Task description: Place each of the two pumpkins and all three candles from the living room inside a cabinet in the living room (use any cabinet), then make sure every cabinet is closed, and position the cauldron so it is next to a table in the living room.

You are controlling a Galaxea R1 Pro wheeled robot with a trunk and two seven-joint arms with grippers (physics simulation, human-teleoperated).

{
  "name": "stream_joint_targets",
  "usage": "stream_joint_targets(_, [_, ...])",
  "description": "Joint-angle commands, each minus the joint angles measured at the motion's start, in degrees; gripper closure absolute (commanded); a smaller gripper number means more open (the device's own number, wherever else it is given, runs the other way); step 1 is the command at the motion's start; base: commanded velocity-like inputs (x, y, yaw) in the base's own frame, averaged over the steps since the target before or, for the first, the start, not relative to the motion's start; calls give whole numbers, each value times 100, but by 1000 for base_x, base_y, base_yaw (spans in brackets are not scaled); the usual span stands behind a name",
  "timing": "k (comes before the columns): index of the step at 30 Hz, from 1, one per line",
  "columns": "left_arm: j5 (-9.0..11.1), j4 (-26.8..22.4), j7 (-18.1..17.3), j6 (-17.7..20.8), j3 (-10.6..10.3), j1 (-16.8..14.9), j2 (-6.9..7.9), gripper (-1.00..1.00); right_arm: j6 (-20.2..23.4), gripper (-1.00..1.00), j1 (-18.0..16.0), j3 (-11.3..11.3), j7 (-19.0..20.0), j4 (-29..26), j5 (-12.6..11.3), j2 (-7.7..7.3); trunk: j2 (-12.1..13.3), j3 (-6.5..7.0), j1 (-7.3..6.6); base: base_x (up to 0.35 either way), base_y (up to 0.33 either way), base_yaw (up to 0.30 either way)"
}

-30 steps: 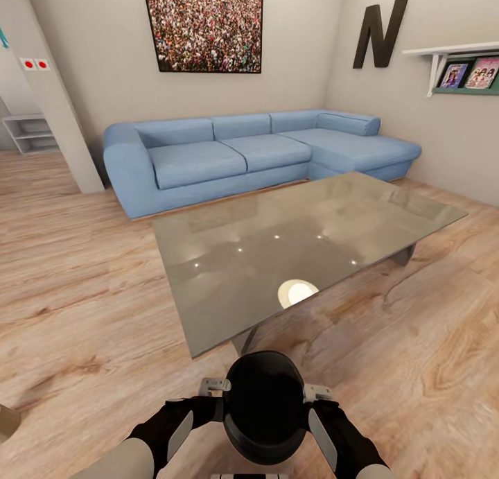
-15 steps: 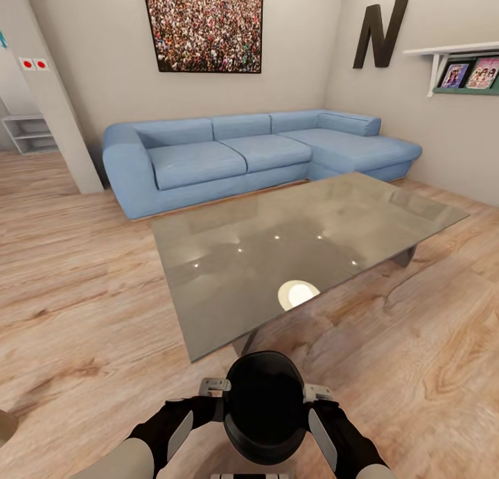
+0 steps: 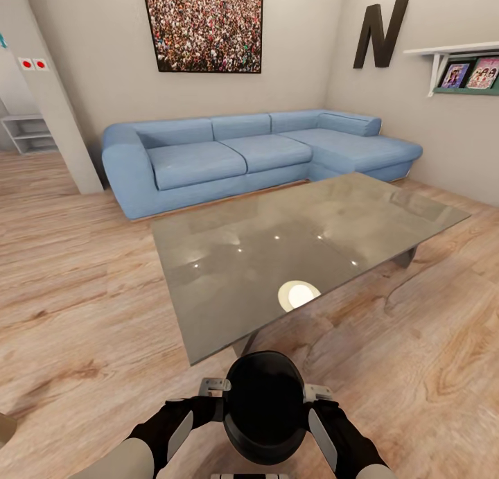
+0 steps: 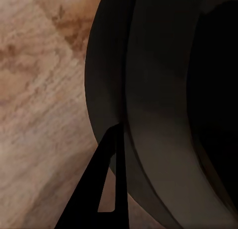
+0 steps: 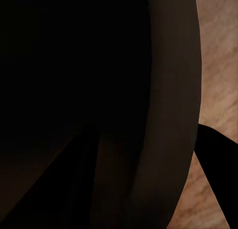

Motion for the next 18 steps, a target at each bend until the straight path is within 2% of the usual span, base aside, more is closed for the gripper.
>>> stream_joint_targets(1, [42, -24, 5, 31, -71, 2, -9, 100, 45, 100, -2, -45, -133, -12, 131, 7, -2, -4, -2, 2, 0, 0])
stream_joint_targets(18, [42, -25, -3, 31, -71, 2, -9, 100, 45, 100, -2, -41, -133, -12, 131, 7, -2, -4, -2, 19, 0, 0])
